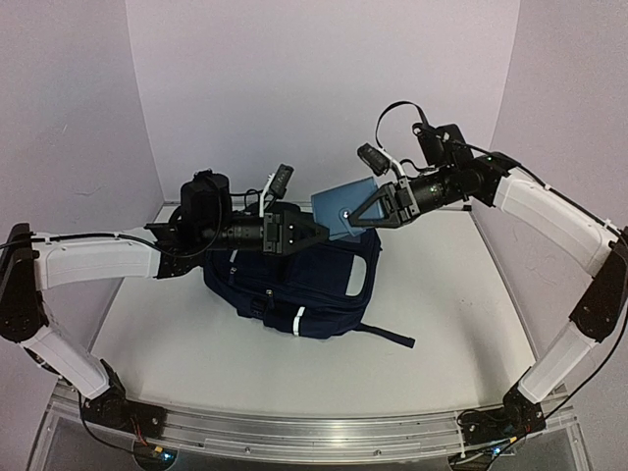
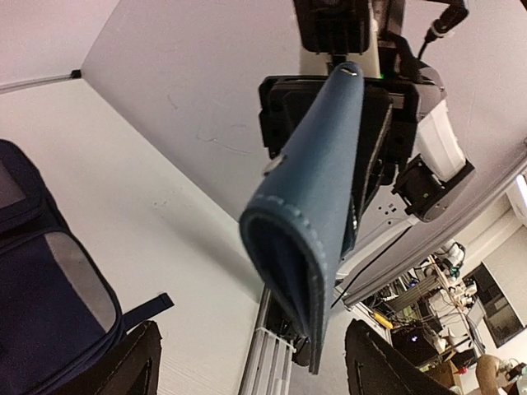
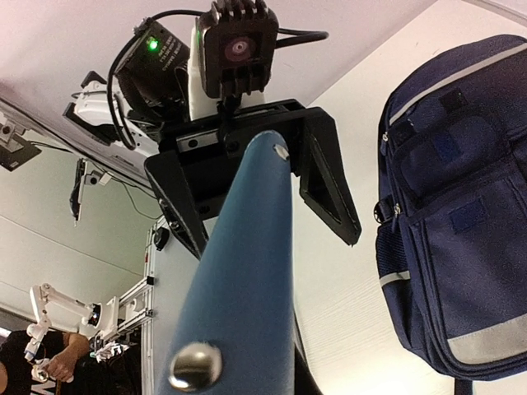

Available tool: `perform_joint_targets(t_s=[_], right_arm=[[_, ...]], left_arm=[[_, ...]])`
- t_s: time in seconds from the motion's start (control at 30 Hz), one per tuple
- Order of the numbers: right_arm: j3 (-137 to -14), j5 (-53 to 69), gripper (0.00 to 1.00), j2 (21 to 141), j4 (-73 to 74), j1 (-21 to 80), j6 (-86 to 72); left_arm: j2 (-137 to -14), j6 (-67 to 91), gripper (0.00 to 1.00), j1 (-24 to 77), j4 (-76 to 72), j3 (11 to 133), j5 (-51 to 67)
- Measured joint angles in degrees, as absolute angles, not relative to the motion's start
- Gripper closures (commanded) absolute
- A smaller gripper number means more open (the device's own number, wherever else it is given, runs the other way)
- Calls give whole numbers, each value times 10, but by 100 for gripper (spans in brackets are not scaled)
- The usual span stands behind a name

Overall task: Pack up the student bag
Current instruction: Pick up the personal item from the center of the board.

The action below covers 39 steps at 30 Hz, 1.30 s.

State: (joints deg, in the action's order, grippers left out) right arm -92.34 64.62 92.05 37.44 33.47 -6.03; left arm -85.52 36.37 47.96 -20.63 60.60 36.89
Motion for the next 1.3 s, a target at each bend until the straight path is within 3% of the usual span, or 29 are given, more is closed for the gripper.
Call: perform_joint_targets(t_s=[0.23,0.7,0.9,1.1,1.3], right_arm=[[-895,673,83,921,343,338,-89],[-848,693,81,925,220,340,-196],[-841,696,62,925,198,343,-209],[-842,695,30,925,193,339,-214],[-842,674,27,924,213,337,-197]], left_arm=[[-899,416,34,480,-326,609,426],[-985,547,61,479,-494,612,461],[-985,558,85,480,-516,611,454],[-986,556,98,478,-499,606,447],[-977,536,100,479,-448,602,428]])
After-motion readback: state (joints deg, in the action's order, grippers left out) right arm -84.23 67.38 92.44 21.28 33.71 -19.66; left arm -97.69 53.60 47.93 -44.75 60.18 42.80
